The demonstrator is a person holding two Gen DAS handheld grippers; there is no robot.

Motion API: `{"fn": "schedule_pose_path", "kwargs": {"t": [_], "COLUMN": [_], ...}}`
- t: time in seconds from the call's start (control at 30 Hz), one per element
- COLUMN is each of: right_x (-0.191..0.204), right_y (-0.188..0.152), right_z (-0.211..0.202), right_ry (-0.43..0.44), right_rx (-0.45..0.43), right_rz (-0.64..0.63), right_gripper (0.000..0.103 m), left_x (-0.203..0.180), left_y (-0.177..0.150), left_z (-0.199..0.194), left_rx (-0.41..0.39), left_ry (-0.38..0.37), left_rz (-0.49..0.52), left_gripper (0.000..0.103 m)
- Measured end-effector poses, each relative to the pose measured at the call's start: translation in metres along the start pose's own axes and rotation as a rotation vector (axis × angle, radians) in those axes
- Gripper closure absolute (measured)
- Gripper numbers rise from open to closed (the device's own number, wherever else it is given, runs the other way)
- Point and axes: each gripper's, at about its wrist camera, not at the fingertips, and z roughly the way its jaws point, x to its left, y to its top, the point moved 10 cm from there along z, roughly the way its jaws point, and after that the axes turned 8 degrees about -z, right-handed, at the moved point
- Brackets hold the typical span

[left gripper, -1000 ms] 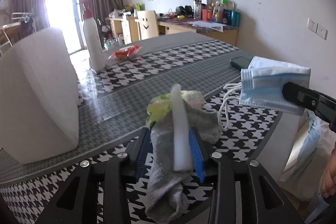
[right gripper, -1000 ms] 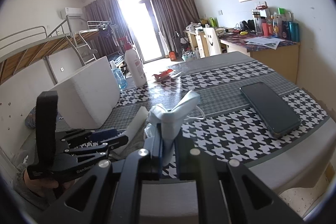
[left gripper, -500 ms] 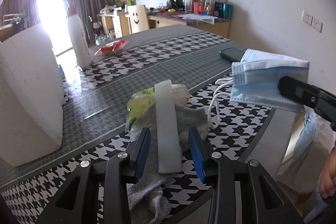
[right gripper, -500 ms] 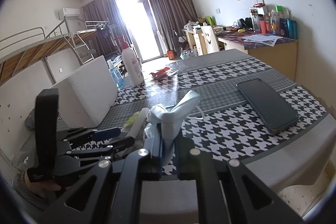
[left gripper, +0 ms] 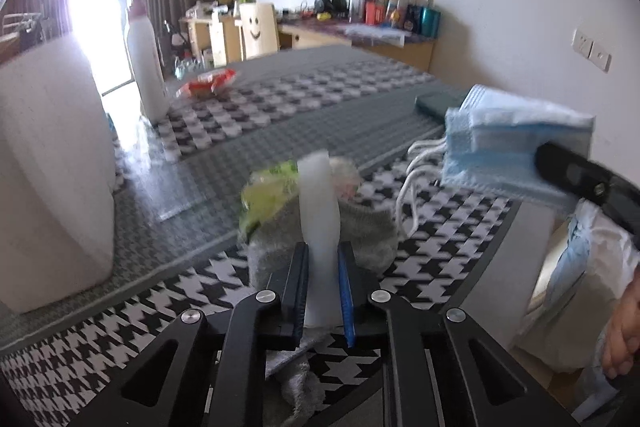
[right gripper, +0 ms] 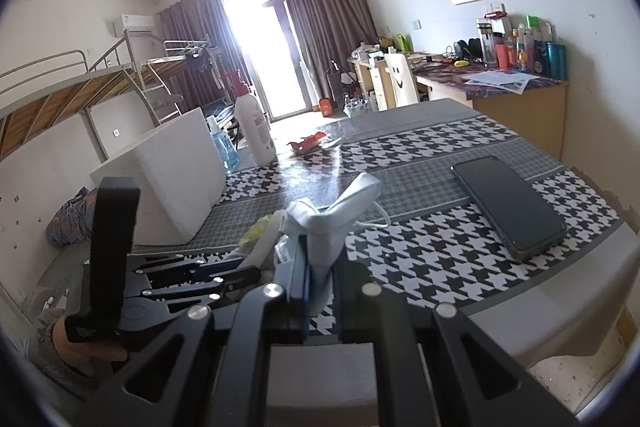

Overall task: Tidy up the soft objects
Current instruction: 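Lift the white foam stick with the left tool while the right holds the mask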

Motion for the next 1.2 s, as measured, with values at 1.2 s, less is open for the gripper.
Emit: {"fn": "schedule_pose_path", "kwargs": {"t": [1.2], "right_x": [0.058], "right_y": [0.050], "right_z": [0.013], "right_ry": [0.067], "right_rx": [-0.069], "right_rz": [-0.107], "right_gripper": [0.091], "left_x": [0.047], "left_y": [0.051], "left_z": [-0.089], "left_rx": [-0.231], "left_ry": [0.035], "left_rz": [-0.030], "left_gripper": [0.087]}}
